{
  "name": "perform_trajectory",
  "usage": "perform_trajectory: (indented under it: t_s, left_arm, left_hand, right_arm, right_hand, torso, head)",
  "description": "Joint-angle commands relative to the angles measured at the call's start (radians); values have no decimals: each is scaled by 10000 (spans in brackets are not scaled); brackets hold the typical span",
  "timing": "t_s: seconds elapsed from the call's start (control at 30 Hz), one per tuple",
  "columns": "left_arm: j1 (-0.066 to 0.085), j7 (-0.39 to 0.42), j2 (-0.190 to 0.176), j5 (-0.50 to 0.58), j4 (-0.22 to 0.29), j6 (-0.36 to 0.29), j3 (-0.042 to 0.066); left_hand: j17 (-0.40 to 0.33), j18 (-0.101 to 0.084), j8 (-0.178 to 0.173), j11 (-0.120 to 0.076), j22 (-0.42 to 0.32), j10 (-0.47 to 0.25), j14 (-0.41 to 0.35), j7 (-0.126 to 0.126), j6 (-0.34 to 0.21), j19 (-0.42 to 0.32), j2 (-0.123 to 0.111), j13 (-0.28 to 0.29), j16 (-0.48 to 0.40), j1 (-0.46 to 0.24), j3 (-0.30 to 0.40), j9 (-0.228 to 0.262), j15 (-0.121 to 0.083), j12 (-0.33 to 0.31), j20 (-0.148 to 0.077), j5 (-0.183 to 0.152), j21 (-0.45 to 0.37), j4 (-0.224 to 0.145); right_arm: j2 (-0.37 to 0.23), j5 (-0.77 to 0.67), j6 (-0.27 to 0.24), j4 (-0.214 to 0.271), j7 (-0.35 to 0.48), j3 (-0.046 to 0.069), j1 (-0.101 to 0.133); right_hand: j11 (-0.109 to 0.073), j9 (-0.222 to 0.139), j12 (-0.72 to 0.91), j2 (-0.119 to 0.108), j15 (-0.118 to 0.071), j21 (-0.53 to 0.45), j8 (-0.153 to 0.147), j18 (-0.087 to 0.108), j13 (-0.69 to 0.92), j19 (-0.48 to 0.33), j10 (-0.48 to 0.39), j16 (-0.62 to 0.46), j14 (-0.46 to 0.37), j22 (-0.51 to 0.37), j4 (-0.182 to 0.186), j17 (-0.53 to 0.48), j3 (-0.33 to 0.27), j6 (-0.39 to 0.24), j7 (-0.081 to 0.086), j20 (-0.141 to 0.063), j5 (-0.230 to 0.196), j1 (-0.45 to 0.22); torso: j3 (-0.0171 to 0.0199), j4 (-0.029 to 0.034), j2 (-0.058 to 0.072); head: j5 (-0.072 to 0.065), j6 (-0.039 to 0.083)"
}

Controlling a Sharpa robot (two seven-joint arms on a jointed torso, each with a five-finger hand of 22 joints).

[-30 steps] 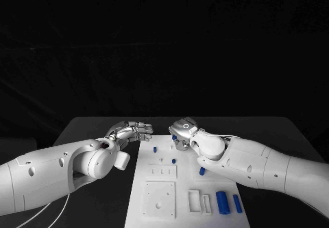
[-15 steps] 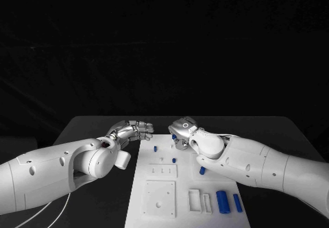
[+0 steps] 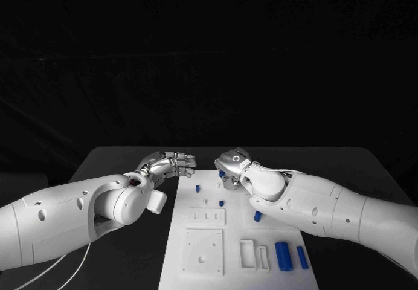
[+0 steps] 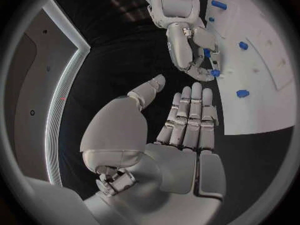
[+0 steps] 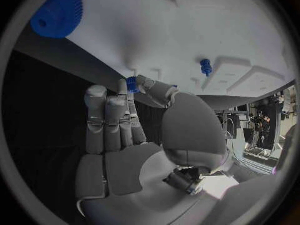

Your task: Assemble the parts on the task board

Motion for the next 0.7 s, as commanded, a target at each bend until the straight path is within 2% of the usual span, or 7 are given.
perform_trajectory:
  t_s: [0.03,0.37,0.7]
  left_arm:
    - [28,58,27,-67,18,77,11]
    - [60,59,32,-67,25,75,11]
    - [79,55,34,-67,35,72,11]
  left_hand:
    - [-10,87,-38,74,224,-12,-14,89,-36,-49,-5,-7,-41,17,22,7,61,-69,16,55,59,-54]
    - [-10,87,-40,72,224,-11,-14,89,-35,-49,-4,-6,-41,14,25,9,61,-70,16,55,62,-56]
    - [-9,87,-41,71,224,-10,-13,89,-34,-50,-4,-6,-41,9,27,11,61,-70,16,54,65,-57]
  right_arm:
    - [35,68,169,-23,134,0,2]
    - [81,183,139,-108,183,0,4]
    - [136,391,384,-227,229,0,10]
  right_hand:
    - [56,11,-20,-14,0,65,41,696,-2,16,-14,56,-46,208,34,-12,35,33,13,-71,62,35]
    - [71,2,-36,-22,15,65,19,696,-17,-16,-45,47,-62,203,39,-41,21,-6,29,-55,62,24]
    - [109,-19,-63,-63,52,49,-36,696,-51,-81,-142,17,-93,187,31,-109,-26,-109,72,-18,61,22]
  torso:
    - [-5,2,-6]
    - [-9,-13,-2]
    - [-4,-12,1]
  head:
    - [6,-19]
    - [25,-30]
    - [37,-44]
